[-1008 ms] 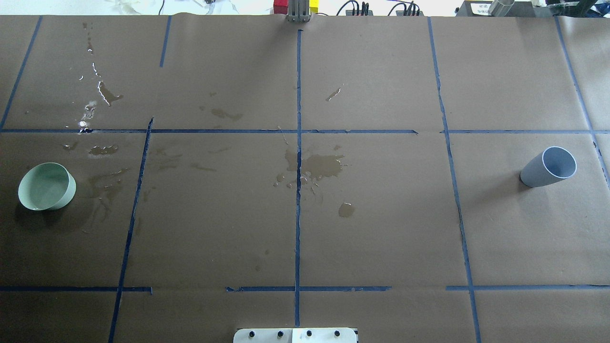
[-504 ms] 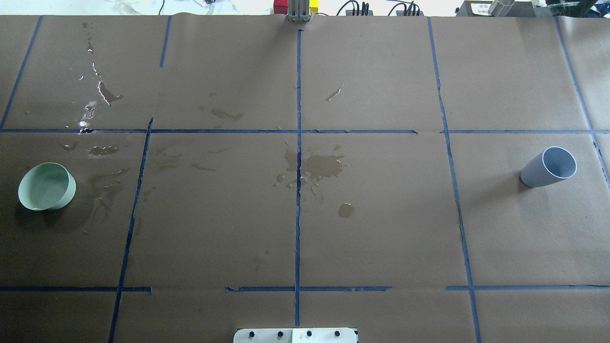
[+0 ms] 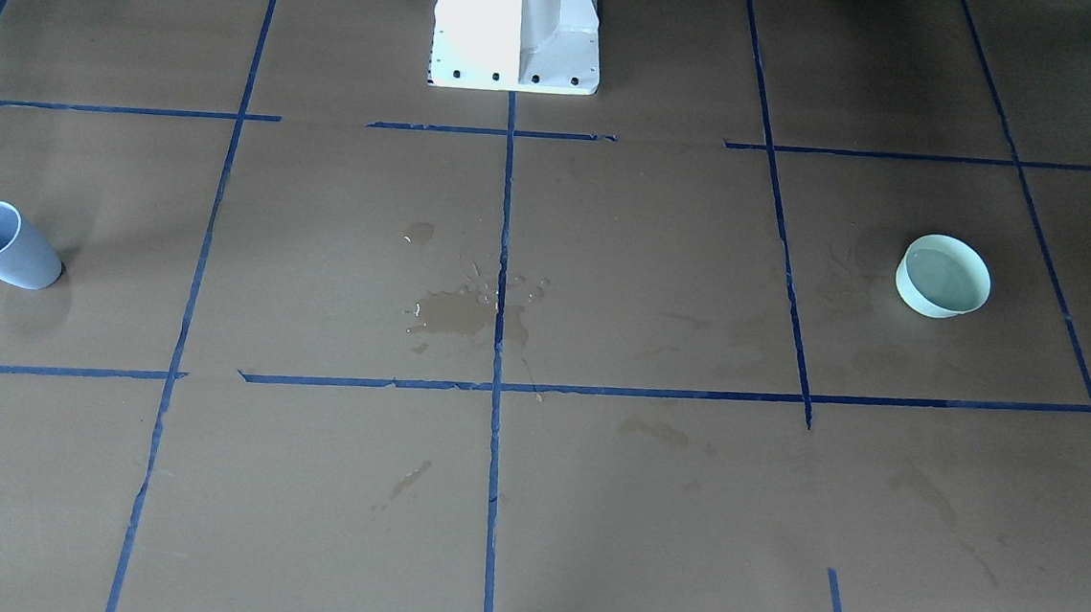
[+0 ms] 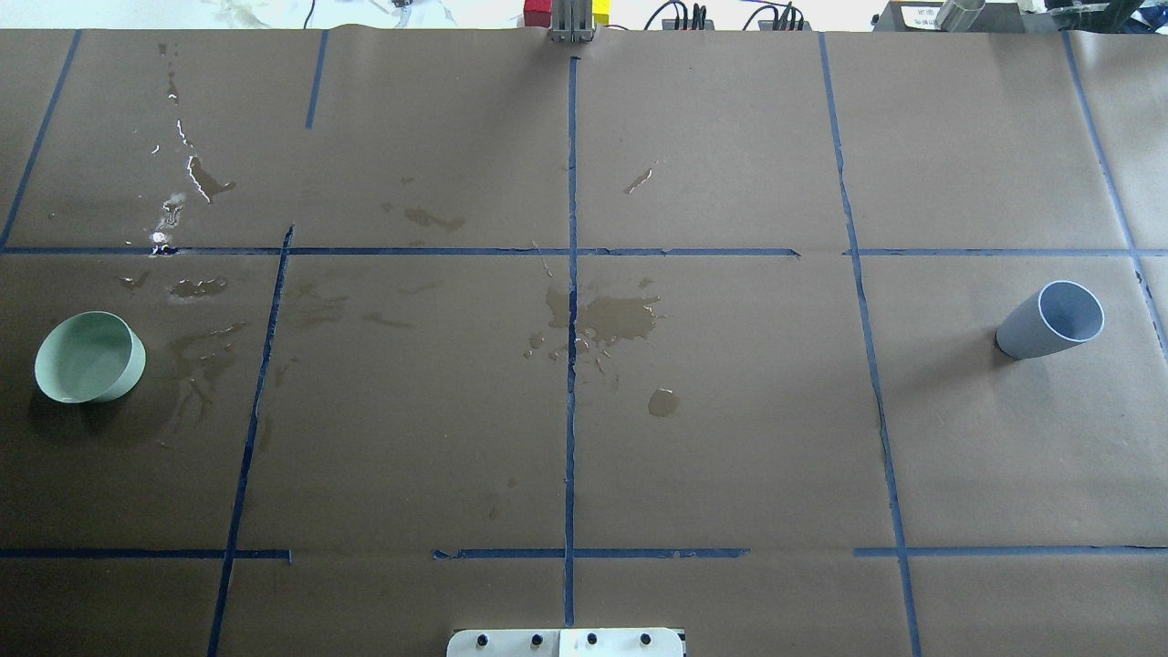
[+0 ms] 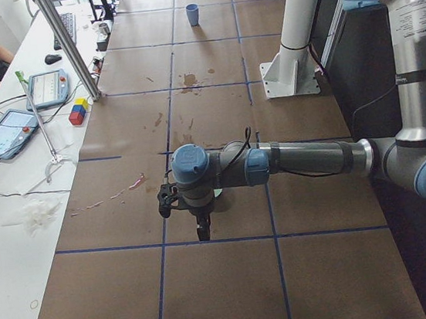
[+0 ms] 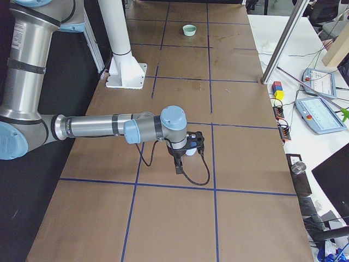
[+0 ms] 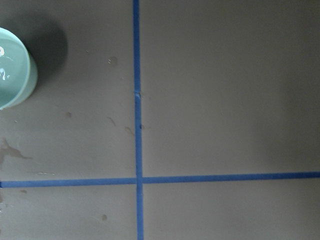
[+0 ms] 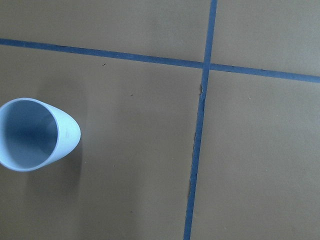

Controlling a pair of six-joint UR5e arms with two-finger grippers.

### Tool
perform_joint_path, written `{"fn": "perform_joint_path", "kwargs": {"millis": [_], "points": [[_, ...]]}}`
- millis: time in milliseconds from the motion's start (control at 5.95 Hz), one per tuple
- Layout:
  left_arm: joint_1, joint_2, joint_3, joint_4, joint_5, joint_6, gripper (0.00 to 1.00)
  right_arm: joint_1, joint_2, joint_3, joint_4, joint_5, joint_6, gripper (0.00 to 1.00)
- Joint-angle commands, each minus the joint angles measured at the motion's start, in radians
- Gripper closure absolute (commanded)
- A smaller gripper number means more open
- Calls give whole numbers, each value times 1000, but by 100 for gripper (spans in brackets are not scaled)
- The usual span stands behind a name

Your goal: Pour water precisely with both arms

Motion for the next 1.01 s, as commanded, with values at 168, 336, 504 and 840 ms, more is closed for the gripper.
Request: {"fn": "perform_joint_path", "kwargs": {"millis": [168,336,504,840], "points": [[14,3,-23,17,-3,89,0,0,-21,-6,4,-3,-4,0],[14,27,-25,12,-7,89,0,0,-23,-3,4,5,-19,0],[14,43,-29,-3,-45,92,0,-3,-21,-5,1,5,-28,0],[14,43,-29,-3,-47,92,0,-3,-21,4,-8,82,-39,0]]}}
